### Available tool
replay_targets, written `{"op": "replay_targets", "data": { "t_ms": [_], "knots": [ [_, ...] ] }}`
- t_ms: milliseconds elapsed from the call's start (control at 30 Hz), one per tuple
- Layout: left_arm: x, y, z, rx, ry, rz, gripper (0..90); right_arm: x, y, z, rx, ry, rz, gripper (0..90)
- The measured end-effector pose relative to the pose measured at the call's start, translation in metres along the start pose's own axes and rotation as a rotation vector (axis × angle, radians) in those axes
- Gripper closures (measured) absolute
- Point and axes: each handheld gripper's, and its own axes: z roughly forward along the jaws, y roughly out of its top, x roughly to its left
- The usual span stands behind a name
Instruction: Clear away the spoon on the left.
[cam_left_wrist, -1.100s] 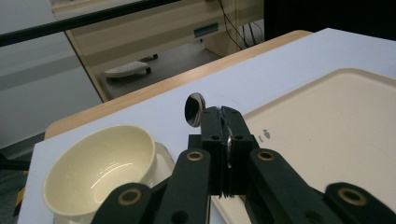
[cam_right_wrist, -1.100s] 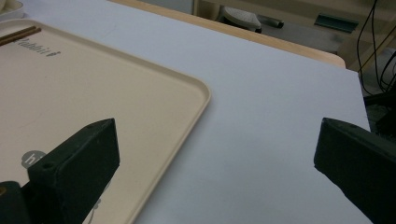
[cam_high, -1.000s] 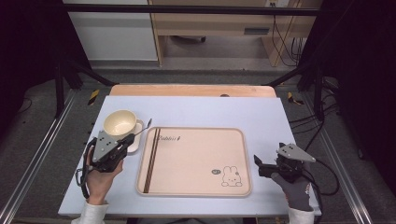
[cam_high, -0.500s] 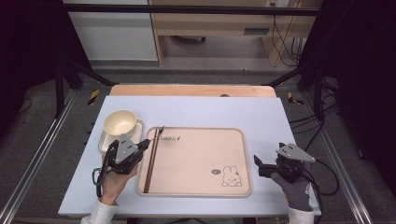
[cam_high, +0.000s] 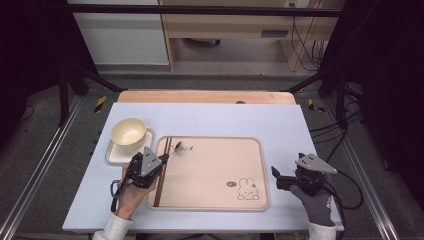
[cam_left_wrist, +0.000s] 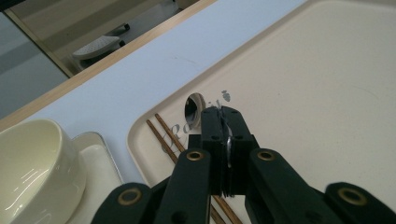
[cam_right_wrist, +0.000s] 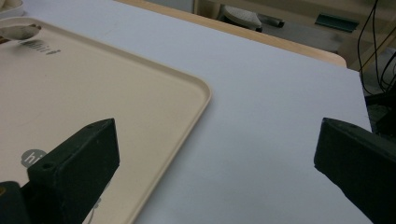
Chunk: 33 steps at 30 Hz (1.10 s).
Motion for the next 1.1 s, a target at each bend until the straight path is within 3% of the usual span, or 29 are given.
{"op": "replay_targets", "data": {
  "t_ms": [367,1100],
  "knots": [
    [-0.006,0.0,0.004,0.004,0.009,0.03,88.6,0.0,0.0,0.0,0.0,0.001,-0.005,0.5],
    [-0.017,0.001,0.008,0.039,-0.031,0.109,78.8,0.0,0.0,-0.001,-0.002,0.003,-0.001,0.4]
  ]
}}
